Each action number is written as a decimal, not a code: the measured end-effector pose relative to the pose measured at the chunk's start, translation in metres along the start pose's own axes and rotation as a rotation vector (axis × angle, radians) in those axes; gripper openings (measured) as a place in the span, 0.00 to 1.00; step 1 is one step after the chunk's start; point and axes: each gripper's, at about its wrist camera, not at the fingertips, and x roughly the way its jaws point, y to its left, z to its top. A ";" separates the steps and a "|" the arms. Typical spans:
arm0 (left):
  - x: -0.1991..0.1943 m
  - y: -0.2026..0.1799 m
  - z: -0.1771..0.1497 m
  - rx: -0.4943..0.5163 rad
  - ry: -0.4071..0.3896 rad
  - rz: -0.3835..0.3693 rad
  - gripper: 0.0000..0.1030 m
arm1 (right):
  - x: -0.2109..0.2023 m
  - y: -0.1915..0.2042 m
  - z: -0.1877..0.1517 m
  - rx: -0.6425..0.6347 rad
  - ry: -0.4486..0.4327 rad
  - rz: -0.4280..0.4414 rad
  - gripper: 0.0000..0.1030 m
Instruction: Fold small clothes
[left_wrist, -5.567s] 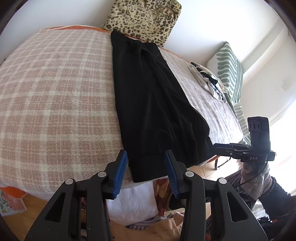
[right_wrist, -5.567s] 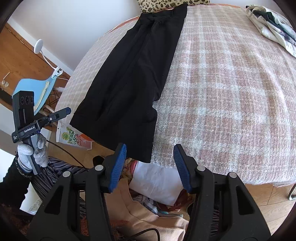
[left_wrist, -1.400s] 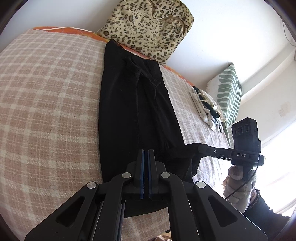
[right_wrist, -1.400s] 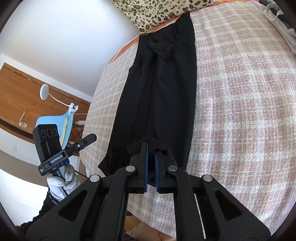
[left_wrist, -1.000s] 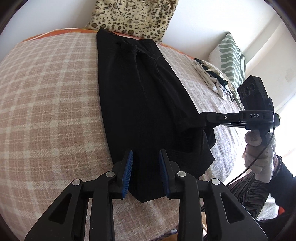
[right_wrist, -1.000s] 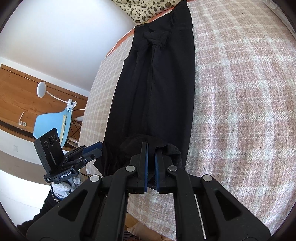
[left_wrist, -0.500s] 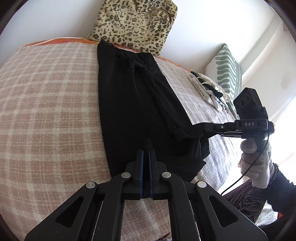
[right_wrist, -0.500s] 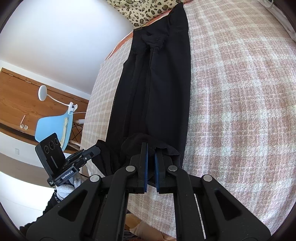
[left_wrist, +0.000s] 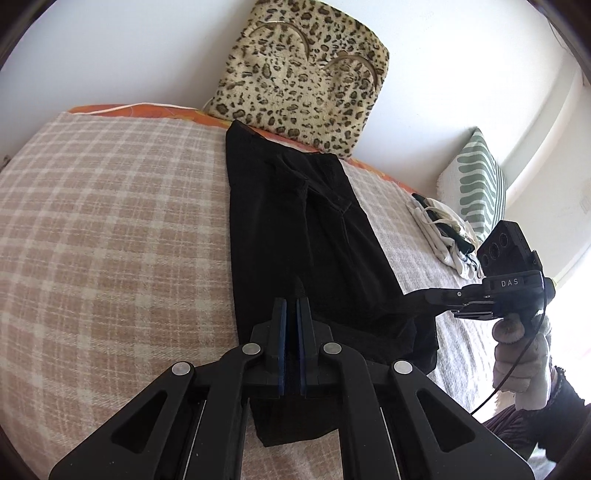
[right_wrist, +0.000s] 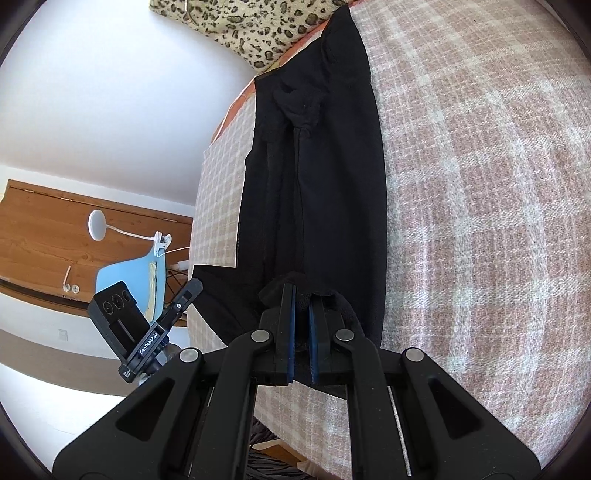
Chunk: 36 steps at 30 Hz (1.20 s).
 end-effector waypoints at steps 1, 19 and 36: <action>0.004 0.002 0.000 -0.001 0.004 0.007 0.03 | 0.002 -0.003 0.003 0.016 0.006 -0.002 0.07; 0.017 0.029 -0.003 -0.096 0.020 0.031 0.03 | -0.010 0.038 -0.006 -0.495 -0.078 -0.294 0.43; 0.025 0.030 0.011 -0.082 -0.024 0.043 0.03 | 0.007 0.006 0.037 -0.307 -0.112 -0.365 0.06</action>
